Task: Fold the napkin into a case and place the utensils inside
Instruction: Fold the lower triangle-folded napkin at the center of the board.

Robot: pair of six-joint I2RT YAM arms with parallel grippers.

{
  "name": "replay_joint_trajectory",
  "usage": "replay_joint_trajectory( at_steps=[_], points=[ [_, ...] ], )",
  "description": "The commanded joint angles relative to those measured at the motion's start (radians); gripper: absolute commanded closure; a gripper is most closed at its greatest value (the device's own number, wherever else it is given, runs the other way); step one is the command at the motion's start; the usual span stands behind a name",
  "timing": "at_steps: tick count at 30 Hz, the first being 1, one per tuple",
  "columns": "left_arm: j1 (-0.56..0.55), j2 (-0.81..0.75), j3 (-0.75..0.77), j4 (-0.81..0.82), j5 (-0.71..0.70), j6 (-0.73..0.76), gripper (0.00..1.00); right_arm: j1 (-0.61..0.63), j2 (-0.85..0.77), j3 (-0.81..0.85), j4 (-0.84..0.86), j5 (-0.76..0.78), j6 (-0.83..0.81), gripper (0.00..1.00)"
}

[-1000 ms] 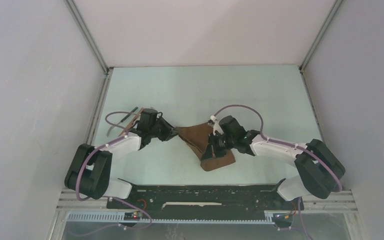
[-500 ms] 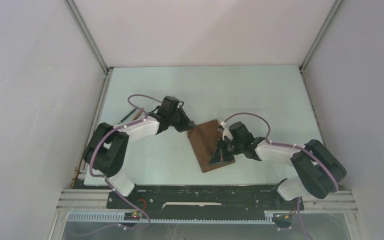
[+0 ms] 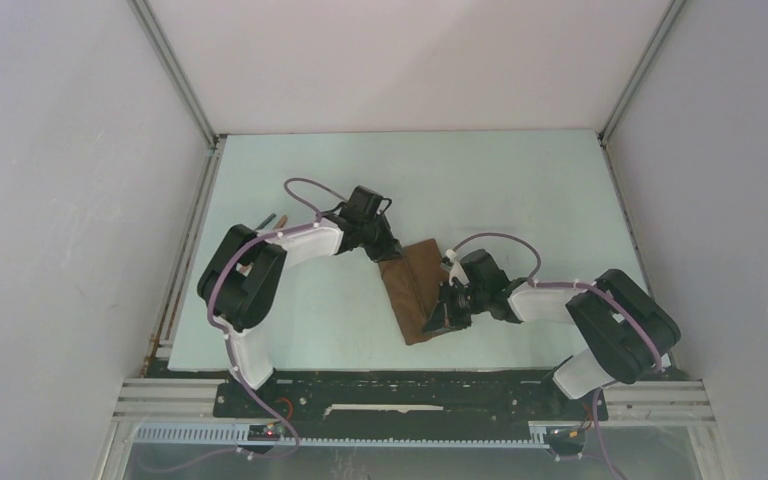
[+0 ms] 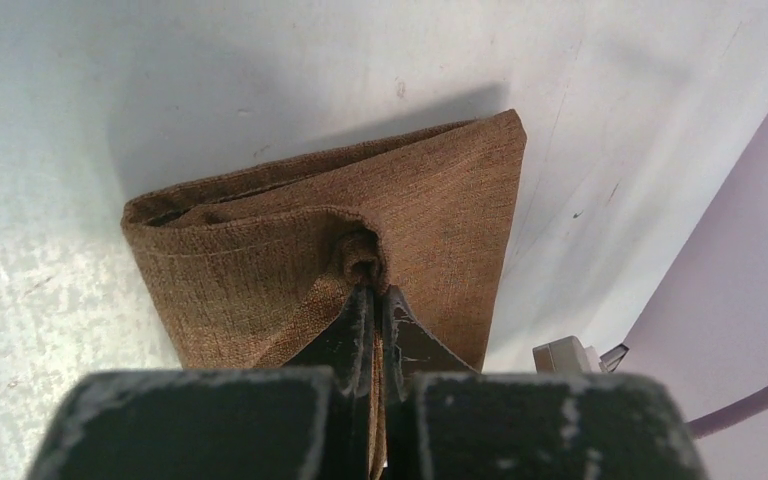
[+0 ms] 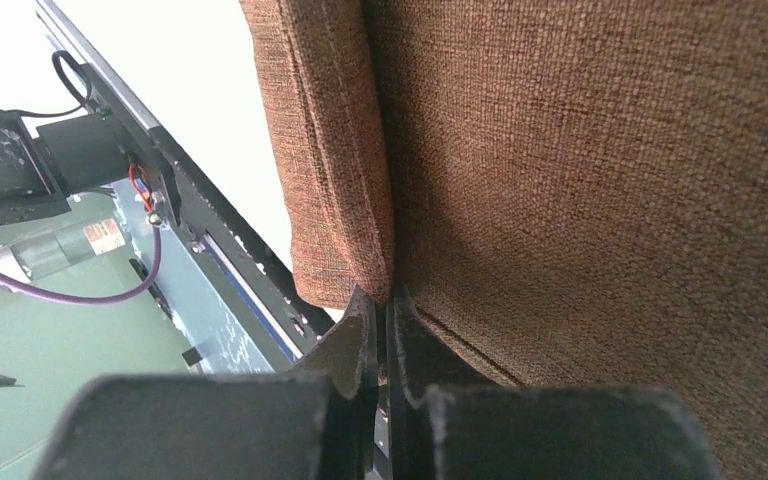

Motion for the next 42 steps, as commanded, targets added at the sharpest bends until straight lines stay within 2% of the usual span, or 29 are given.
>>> replay_joint_trajectory(
  at_steps=[1,30,32,36,38,42],
  points=[
    [-0.017,0.029,0.073,0.003,-0.020,0.035,1.00,-0.003,-0.001,-0.024,0.005,0.002,-0.007,1.00],
    [-0.045,0.139,0.168,0.000,0.019,0.051,1.00,-0.022,-0.044,-0.032,-0.067,0.050,-0.028,1.00],
    [-0.045,0.149,0.166,0.000,0.023,0.052,1.00,-0.023,-0.072,-0.026,-0.100,0.061,-0.030,0.94],
    [-0.046,0.173,0.166,0.015,0.052,0.047,1.00,-0.023,-0.166,0.012,-0.257,0.115,-0.096,0.64],
    [-0.046,0.179,0.163,0.021,0.058,0.045,1.00,-0.026,-0.212,0.051,-0.347,0.171,-0.136,0.54],
    [-0.045,0.171,0.151,0.023,0.050,0.048,1.00,-0.025,-0.285,0.094,-0.408,0.211,-0.167,0.39]
  ],
)
